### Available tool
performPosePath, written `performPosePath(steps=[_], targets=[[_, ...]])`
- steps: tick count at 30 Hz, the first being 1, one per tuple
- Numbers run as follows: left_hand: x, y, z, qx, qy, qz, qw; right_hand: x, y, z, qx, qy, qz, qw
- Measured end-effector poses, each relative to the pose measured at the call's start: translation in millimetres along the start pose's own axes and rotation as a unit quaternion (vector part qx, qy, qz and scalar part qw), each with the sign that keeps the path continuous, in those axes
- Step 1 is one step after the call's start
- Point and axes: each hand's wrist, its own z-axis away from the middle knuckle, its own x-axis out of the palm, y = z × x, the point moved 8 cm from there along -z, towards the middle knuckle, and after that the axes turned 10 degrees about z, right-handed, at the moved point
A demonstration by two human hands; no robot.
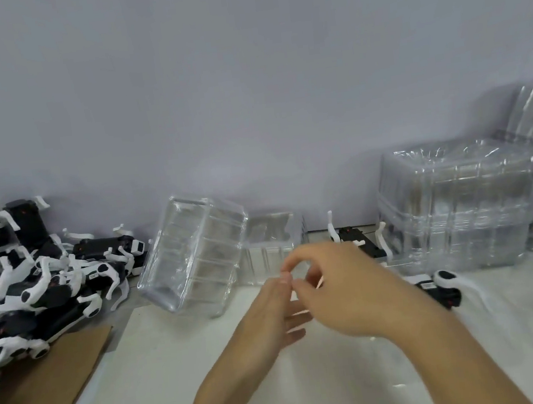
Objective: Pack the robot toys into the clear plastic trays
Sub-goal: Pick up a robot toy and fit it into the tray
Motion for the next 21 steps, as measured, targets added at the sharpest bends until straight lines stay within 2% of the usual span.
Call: performPosePath(steps=[2,4,6,9,11,13,15,18,21], targets=[[-15,13,1,0.077,0.076,-0.054,0.993,17,-2,0,0.0,-0.031,0.019,0.999],[-35,29,5,0.151,0.171,-0.06,0.972,26,8,2,0.03,-0.072,0.074,0.994],[-52,43,13,0.221,0.251,-0.069,0.94,28,22,6,0.067,-0.106,0.125,0.984],[-71,60,29,0.288,0.348,-0.153,0.879,16,36,8,0.113,-0.112,0.112,0.981],[-82,59,33,0.275,0.373,-0.189,0.866,8,44,9,0.123,-0.127,0.124,0.976],[-90,51,29,0.223,0.355,-0.186,0.889,-1,53,10,0.135,-0.132,0.124,0.974],[-97,42,25,0.171,0.355,-0.2,0.897,-10,65,13,0.153,-0.128,0.116,0.973],[-104,36,26,0.107,0.389,-0.271,0.874,-17,83,14,0.184,-0.121,0.127,0.967],[-108,38,29,0.113,0.401,-0.293,0.861,-17,103,12,0.215,-0.123,0.161,0.955]])
